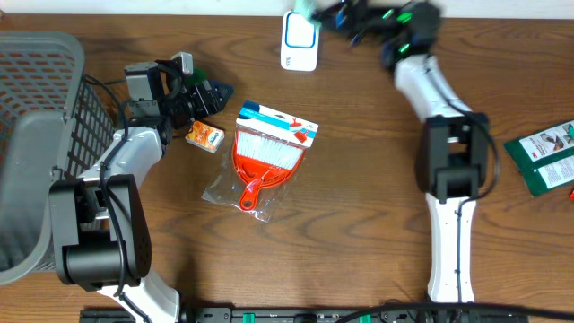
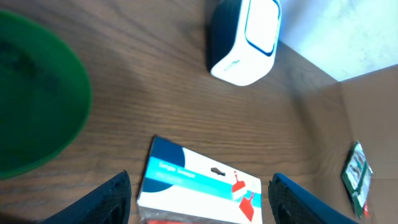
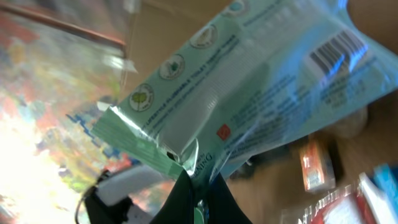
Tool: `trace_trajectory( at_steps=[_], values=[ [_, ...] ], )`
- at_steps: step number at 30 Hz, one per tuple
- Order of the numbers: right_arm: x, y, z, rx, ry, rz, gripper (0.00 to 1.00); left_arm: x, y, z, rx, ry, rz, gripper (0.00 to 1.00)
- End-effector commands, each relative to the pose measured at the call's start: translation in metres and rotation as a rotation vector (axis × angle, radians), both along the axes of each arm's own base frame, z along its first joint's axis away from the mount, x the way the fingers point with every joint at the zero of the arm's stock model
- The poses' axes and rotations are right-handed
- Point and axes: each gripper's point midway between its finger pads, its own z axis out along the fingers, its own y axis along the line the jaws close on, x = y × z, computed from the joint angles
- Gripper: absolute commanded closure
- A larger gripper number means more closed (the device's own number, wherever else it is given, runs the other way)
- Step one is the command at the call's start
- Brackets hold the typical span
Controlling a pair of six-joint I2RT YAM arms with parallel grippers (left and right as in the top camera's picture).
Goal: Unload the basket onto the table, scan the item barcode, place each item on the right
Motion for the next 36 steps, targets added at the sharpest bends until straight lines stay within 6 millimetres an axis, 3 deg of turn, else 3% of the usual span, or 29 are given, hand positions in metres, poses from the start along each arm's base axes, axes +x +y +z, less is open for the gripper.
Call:
trace_trajectory(
  at_steps=[1,3,6,10,14,20,25,32,36],
  values=[
    [-0.021,-0.014,0.095,0.014,-0.179,-0.017,0.98,0.008,0.009,0.006,0.025,-0.019,0.042,0.29],
    [-0.034,-0.019,0.126,-0.018,-0.265,-0.004,0.99,0.008,0.009,0.006,0.024,-0.020,0.042,0.29],
    [-0.057,-0.018,0.158,-0.045,-0.330,0.024,0.98,0.008,0.009,0.006,0.024,-0.018,0.041,0.29],
    [-0.084,-0.013,0.205,0.017,-0.412,-0.008,0.98,0.008,0.009,0.006,0.018,-0.012,0.045,0.29],
    [-0.093,-0.016,0.243,0.096,-0.425,-0.082,0.98,0.006,0.009,0.003,0.015,0.007,0.046,0.29],
    [-0.110,-0.019,0.283,0.138,-0.515,-0.168,0.98,0.003,0.009,-0.001,0.014,0.033,0.046,0.29],
    [-0.123,-0.033,0.331,0.181,-0.630,-0.357,0.99,0.003,0.009,-0.001,0.013,0.034,0.046,0.29],
    [-0.140,-0.062,0.360,-0.012,-0.894,-0.716,0.99,0.000,0.009,-0.005,0.012,0.054,0.046,0.29],
    [-0.131,-0.101,0.350,-0.285,-0.917,-1.031,0.99,-0.001,0.009,-0.006,0.012,0.063,0.046,0.29]
  ],
)
